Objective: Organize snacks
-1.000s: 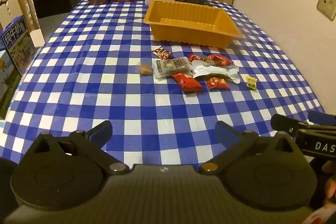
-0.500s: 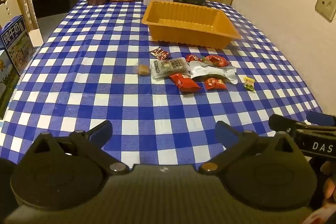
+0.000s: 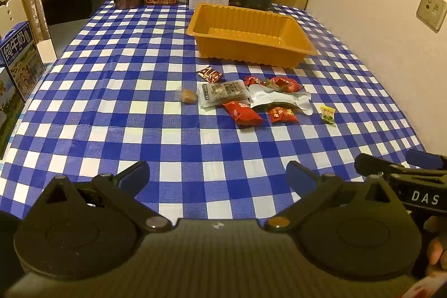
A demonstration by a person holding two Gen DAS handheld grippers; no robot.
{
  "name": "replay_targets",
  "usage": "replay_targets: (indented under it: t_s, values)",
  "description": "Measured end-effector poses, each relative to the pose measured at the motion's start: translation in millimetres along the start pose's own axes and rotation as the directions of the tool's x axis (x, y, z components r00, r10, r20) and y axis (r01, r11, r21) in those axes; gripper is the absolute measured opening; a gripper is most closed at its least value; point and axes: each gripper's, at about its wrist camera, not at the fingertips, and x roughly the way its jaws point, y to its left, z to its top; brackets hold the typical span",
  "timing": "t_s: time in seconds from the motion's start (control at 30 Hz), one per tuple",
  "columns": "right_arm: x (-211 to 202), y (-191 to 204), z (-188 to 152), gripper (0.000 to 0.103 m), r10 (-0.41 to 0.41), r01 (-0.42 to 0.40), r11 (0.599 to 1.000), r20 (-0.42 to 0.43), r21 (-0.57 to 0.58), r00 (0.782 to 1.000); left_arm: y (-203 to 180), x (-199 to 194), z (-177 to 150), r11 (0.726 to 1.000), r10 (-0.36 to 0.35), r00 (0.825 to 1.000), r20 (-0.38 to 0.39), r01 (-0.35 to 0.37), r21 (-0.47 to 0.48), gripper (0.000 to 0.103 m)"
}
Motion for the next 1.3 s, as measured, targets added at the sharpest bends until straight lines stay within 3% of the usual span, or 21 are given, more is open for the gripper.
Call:
replay_targets:
  t_s: [1.3]
  values:
    - [-3.1, -2.1, -0.5, 0.103, -0.005, 0.005, 1.000, 0.007, 0.004, 1.000, 3.9, -2.4, -0.2, 1.000, -0.019, 1.000, 0.007, 0.019, 0.003, 0.103]
